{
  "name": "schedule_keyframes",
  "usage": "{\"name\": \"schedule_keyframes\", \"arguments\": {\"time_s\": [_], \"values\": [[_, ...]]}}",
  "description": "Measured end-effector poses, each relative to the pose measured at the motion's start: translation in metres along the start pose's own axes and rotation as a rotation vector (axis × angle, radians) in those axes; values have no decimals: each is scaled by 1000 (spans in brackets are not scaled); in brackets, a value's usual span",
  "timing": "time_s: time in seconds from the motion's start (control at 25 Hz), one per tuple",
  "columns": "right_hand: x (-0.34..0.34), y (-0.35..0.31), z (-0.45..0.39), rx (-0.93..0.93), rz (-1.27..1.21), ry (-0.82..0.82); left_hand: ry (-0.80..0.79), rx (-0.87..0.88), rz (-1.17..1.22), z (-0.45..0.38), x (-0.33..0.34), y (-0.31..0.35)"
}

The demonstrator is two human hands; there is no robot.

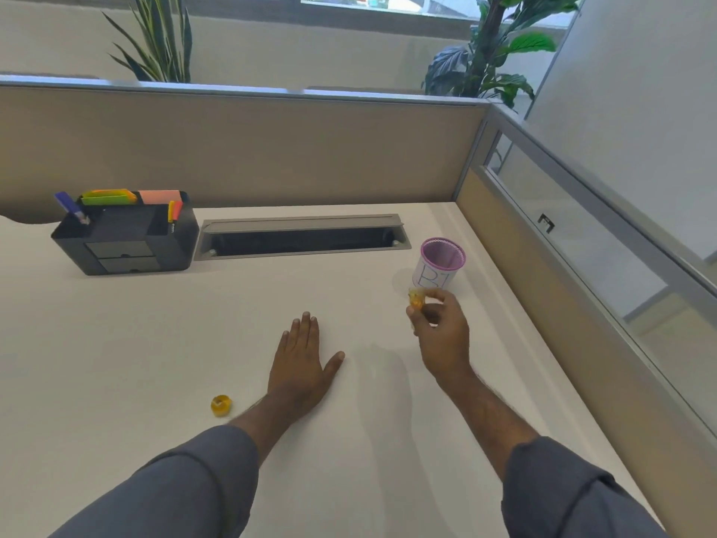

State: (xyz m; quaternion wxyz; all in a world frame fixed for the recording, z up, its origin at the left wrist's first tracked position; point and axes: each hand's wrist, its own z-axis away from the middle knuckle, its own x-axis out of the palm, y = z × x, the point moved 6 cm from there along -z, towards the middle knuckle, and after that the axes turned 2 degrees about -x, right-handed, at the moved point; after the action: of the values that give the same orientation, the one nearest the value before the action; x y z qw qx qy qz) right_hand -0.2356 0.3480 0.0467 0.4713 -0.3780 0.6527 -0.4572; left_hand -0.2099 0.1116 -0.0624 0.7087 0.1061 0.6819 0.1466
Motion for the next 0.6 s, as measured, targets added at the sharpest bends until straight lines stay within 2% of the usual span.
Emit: {"name": "schedule_keyframes", "arguments": {"time_s": [0.28,0.6], "values": [[-26,-7,-92,-83,155,136,63,-4,-57,-2,8,-3],[-26,4,-137,-17,485,69,60,-6,-73,-1,4,0]]}}
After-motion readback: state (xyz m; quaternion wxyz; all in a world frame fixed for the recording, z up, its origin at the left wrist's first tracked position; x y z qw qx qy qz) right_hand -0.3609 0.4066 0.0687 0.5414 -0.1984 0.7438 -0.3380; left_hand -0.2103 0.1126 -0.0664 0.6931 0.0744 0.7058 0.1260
